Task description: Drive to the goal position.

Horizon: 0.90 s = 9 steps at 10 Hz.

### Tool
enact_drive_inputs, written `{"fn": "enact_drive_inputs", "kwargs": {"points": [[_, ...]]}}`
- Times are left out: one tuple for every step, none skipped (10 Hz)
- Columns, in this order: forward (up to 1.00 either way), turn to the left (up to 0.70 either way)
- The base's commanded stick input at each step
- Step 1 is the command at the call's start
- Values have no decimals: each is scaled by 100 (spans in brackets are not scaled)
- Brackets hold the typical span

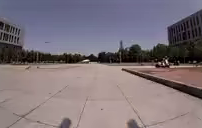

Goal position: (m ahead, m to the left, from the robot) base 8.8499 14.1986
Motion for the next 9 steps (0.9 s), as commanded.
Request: {"fn": "enact_drive_inputs", "kwargs": {"points": [[100, 0], [100, 0], [100, 0], [100, 0], [100, 0], [100, 0], [100, 0], [100, 0], [100, 0]]}}
